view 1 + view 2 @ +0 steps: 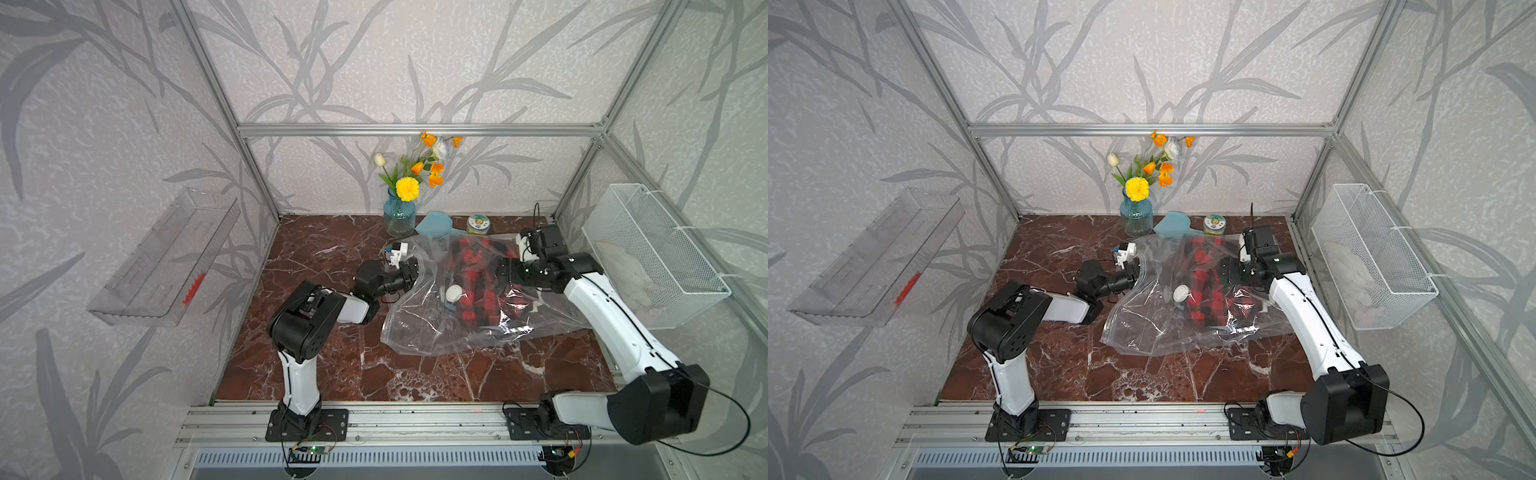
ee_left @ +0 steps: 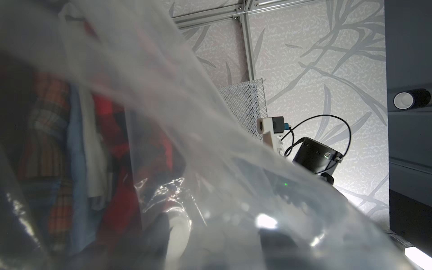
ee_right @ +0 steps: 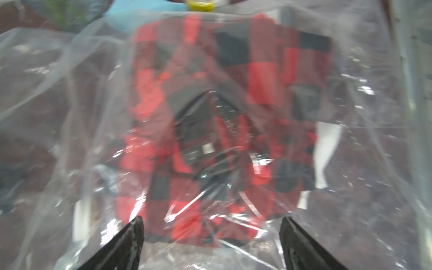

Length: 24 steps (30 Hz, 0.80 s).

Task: Take the shirt out of the vacuum bag
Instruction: Adjust the vacuum bag at the center of the board.

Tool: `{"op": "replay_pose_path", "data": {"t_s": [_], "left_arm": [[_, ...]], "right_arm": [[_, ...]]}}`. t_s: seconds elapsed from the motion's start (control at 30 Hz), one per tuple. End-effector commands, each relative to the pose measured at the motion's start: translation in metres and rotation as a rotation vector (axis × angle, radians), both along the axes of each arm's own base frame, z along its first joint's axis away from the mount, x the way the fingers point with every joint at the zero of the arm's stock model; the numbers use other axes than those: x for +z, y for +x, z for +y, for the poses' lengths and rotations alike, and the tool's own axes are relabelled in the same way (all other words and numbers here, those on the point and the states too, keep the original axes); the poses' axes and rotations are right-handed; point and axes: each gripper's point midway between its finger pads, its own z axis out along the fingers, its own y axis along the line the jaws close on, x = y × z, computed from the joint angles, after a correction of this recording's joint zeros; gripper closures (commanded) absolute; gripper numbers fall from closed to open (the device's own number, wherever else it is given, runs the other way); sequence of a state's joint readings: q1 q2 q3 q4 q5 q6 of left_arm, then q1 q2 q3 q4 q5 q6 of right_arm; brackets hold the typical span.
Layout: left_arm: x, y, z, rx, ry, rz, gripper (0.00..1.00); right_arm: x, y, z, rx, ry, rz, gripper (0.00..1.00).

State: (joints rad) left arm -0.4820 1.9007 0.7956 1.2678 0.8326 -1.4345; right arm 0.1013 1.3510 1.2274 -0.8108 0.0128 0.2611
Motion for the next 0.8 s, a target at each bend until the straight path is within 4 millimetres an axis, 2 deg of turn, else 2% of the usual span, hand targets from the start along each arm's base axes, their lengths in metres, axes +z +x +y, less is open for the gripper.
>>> {"op": "replay_pose_path", "data": {"t_s": [0.0,0.13,0.3,0.37,0.57,0.6,0.77], "left_arm": [[0.018,-0.004,0.008,-0.005,-0.018,-0.068,0.38],[0.013,0.003,0.019,0.017,-0.008,-0.062,0.38],[0.002,0.018,0.047,0.078,-0.001,-0.037,0.37],[0.001,0.020,0.049,0.076,0.000,-0.032,0.37],[-0.004,0.022,0.046,0.061,-0.007,-0.025,0.37],[-0.004,0.022,0.046,0.061,-0.008,-0.024,0.37],[-0.008,0.022,0.046,0.057,-0.005,-0.018,0.37]], "right_arm": [[-0.013,0.000,-0.050,-0.152,-0.100,0.059,0.07],[-0.027,0.008,-0.077,-0.222,-0.157,0.128,0.06],[-0.048,0.010,-0.108,-0.294,-0.193,0.189,0.04],[-0.057,0.012,-0.120,-0.309,-0.220,0.222,0.04],[-0.073,0.028,-0.133,-0.332,-0.204,0.246,0.03],[-0.084,0.031,-0.132,-0.328,-0.185,0.267,0.03],[-0.106,0.043,-0.128,-0.318,-0.101,0.299,0.04]]}}
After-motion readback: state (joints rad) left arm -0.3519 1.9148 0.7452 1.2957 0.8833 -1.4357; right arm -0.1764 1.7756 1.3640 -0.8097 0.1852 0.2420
